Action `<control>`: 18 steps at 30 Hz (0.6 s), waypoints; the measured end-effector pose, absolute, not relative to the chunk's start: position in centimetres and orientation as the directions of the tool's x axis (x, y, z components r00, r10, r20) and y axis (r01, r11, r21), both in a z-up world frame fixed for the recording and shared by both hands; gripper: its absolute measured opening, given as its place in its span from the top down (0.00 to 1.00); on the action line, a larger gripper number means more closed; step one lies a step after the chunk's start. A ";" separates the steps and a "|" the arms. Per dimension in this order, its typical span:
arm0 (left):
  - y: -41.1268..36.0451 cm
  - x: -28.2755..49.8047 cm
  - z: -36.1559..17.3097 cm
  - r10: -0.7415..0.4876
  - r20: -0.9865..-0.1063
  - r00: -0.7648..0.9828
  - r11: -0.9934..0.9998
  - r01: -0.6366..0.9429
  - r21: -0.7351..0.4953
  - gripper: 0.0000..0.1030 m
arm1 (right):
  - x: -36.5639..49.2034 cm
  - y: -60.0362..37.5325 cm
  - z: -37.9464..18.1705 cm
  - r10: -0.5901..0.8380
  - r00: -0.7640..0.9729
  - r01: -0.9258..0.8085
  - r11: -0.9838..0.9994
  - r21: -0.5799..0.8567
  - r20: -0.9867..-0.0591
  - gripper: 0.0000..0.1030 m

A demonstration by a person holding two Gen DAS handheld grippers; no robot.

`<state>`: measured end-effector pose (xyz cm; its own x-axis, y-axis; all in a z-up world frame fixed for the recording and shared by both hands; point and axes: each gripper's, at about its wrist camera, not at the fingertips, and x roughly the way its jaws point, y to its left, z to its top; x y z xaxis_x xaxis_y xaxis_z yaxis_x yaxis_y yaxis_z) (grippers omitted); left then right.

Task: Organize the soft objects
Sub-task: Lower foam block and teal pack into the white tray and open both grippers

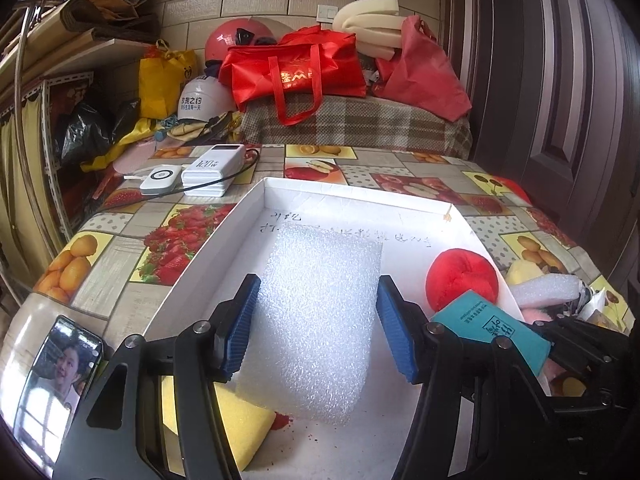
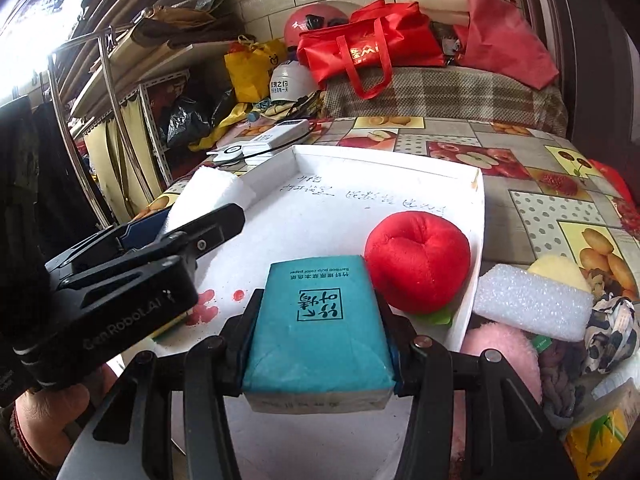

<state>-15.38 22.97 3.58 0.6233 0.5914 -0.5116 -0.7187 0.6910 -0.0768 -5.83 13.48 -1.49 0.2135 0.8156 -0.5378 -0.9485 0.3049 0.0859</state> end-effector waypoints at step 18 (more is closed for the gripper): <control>24.3 -17.0 3.5 0.603 -0.502 0.620 0.646 -0.749 -0.148 0.00 | -7.0 11.6 -0.8 0.841 0.288 -0.941 0.337 0.027 -0.459 0.00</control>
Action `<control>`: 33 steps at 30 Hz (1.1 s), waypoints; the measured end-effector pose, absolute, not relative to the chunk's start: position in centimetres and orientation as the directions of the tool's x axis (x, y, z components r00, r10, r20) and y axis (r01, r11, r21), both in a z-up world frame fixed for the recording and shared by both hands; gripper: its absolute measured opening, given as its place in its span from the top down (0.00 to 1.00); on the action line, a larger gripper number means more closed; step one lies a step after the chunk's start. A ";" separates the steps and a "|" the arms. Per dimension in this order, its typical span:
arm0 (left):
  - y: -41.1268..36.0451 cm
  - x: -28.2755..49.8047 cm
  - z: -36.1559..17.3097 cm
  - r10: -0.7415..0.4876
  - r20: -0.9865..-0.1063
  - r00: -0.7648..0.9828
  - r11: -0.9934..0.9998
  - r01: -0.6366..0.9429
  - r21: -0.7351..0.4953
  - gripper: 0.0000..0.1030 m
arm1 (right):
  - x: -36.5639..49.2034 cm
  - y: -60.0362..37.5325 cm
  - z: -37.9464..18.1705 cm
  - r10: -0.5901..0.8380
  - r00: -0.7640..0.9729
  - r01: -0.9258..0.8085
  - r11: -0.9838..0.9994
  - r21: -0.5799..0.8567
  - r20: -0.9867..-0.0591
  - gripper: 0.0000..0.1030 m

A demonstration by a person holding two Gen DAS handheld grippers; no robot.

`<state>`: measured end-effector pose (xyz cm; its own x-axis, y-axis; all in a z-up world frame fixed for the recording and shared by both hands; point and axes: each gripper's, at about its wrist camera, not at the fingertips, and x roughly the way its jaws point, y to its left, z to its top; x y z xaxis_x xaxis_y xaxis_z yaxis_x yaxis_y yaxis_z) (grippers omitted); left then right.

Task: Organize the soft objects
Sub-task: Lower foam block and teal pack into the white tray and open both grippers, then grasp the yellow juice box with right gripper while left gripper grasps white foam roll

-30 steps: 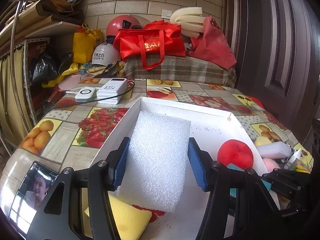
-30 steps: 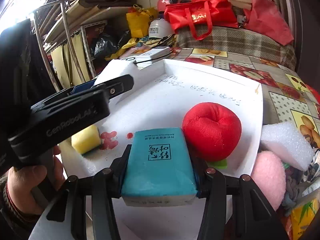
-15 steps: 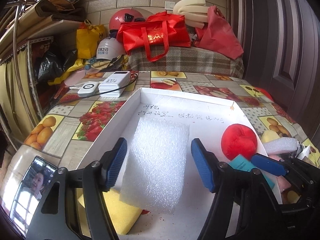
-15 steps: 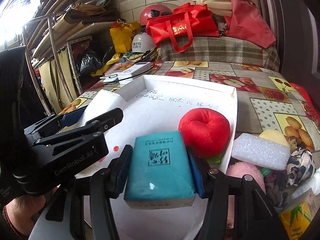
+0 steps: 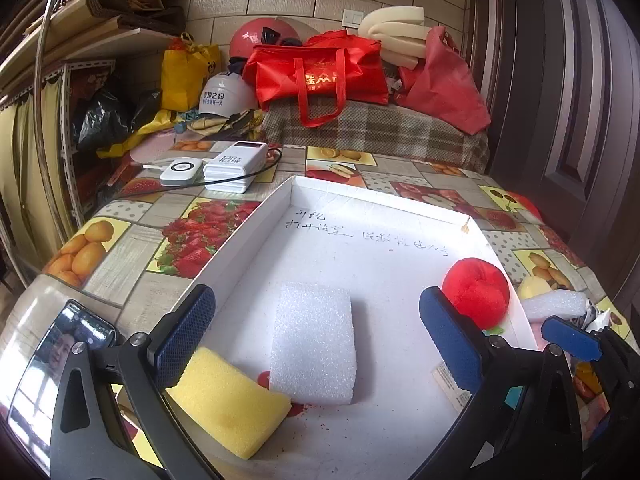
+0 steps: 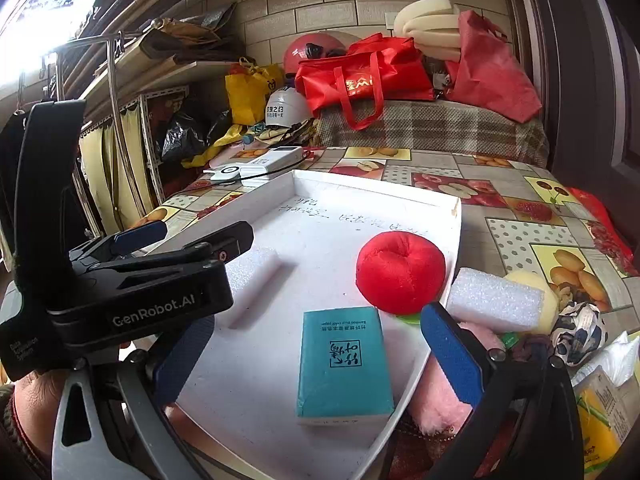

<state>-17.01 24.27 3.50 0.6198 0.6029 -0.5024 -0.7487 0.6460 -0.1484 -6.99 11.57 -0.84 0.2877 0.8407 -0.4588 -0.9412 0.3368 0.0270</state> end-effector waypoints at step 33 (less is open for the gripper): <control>15.5 -16.1 5.2 0.479 -0.337 0.810 0.857 -0.514 -0.019 0.00 | -3.0 -2.7 0.9 0.819 0.501 -0.844 0.534 0.048 -0.280 0.00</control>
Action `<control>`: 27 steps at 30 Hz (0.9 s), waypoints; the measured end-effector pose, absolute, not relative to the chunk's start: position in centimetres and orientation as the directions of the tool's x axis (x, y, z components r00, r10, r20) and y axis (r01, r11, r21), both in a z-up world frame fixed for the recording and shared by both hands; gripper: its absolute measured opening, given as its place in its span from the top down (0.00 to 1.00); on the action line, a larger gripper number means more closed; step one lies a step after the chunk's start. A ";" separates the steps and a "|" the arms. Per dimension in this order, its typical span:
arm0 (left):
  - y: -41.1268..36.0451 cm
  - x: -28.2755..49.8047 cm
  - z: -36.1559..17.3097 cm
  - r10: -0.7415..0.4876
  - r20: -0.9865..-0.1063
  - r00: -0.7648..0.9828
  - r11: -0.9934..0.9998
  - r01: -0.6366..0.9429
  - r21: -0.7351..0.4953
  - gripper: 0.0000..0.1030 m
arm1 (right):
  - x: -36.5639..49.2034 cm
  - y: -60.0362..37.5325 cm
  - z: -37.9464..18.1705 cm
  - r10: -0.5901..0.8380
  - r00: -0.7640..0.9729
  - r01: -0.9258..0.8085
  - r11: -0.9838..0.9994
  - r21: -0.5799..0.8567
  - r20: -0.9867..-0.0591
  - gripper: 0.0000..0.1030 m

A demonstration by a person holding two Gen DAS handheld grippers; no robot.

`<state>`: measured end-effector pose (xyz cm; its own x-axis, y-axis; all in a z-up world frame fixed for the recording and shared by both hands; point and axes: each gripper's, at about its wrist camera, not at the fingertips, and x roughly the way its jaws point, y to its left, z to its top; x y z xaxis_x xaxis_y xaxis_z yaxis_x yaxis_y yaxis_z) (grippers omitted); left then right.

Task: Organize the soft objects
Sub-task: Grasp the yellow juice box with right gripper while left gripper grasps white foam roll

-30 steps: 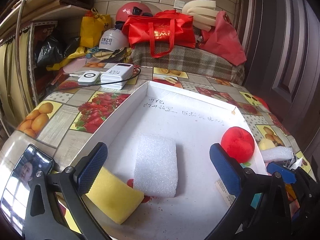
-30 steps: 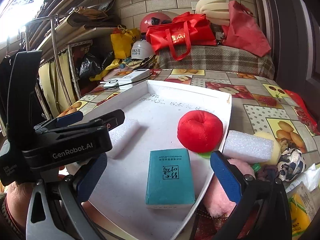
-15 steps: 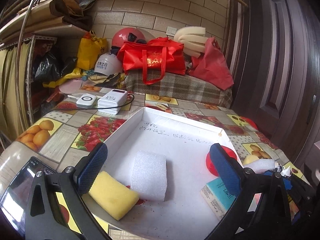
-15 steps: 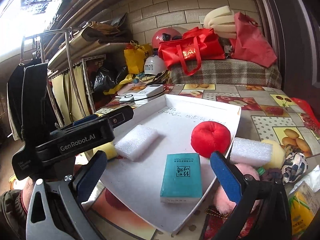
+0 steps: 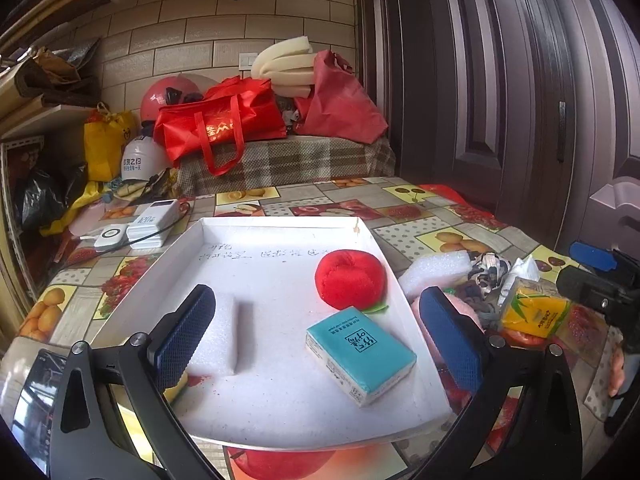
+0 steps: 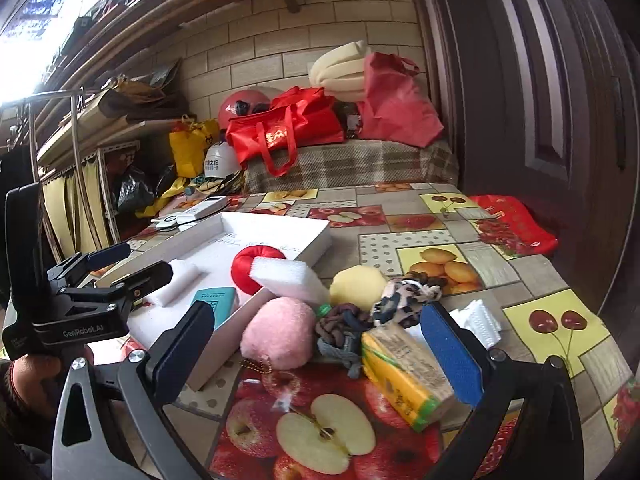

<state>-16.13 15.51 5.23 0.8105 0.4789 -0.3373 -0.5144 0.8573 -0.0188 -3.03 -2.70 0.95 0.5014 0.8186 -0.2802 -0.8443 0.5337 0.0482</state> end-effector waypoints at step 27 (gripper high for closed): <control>11.3 -9.4 5.5 0.220 -0.484 0.847 0.960 -0.275 -0.045 0.19 | 4.7 -4.4 -1.5 0.776 0.321 -0.884 0.452 0.123 -0.543 0.76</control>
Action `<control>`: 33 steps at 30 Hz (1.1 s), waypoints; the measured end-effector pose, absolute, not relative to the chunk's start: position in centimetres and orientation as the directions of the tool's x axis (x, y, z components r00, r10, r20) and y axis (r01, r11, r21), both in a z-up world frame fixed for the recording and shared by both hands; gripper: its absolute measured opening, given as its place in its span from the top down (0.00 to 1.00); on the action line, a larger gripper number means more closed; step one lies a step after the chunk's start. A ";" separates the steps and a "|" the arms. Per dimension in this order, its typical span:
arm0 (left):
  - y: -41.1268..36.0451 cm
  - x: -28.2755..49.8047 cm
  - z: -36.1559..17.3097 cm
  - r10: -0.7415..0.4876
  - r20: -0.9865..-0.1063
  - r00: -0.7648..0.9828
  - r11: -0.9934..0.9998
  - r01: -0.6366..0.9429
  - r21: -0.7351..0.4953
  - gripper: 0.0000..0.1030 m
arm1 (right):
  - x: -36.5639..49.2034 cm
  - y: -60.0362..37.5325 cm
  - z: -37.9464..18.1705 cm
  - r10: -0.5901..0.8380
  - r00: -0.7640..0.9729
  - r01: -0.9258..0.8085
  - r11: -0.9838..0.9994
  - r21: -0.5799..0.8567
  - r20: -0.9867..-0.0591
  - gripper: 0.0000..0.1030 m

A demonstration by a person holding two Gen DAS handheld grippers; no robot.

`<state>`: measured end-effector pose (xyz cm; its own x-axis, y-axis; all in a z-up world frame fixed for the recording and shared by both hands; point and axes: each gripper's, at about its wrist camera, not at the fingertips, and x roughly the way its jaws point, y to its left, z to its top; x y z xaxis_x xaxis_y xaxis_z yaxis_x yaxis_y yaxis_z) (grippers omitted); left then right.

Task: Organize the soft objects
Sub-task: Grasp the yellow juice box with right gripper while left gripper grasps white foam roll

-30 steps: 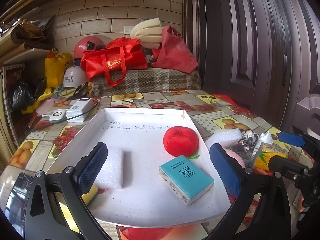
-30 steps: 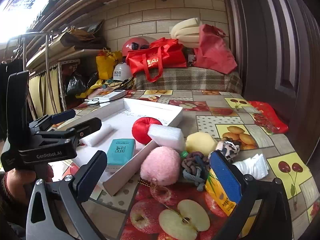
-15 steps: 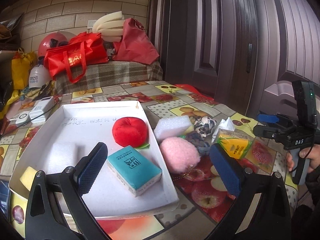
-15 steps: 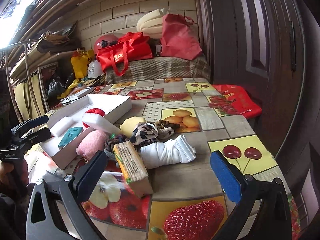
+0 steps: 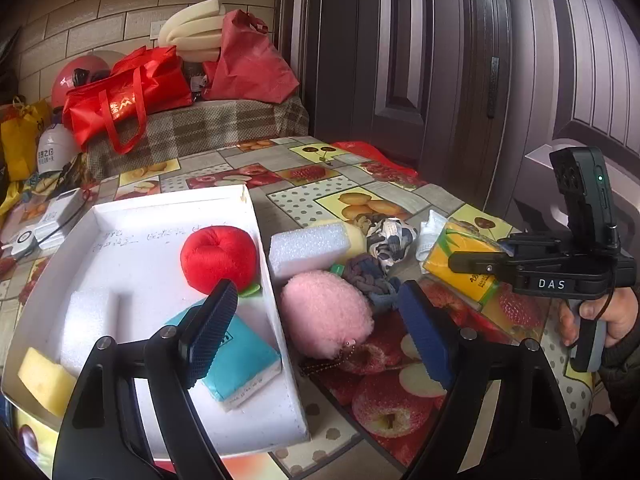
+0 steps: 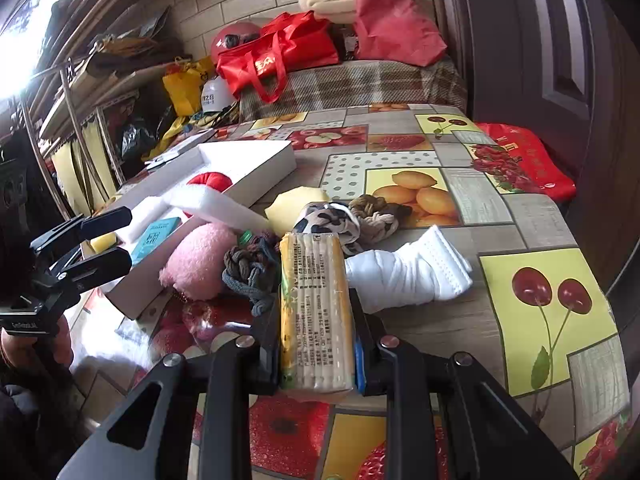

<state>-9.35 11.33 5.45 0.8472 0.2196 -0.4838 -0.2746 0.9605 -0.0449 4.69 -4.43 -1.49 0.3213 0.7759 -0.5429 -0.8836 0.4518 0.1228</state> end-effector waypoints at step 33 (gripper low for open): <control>10.3 -11.7 6.0 0.382 -0.303 0.873 0.917 -0.399 0.006 0.51 | 1.4 -7.5 1.6 0.848 0.472 -0.868 0.494 0.041 -0.241 0.76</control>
<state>-11.71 10.28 6.04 0.8732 0.3820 -0.3027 -0.3991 0.9169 0.0061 1.43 -7.54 1.62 0.4715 0.8482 -0.2413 -0.8683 0.4944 0.0411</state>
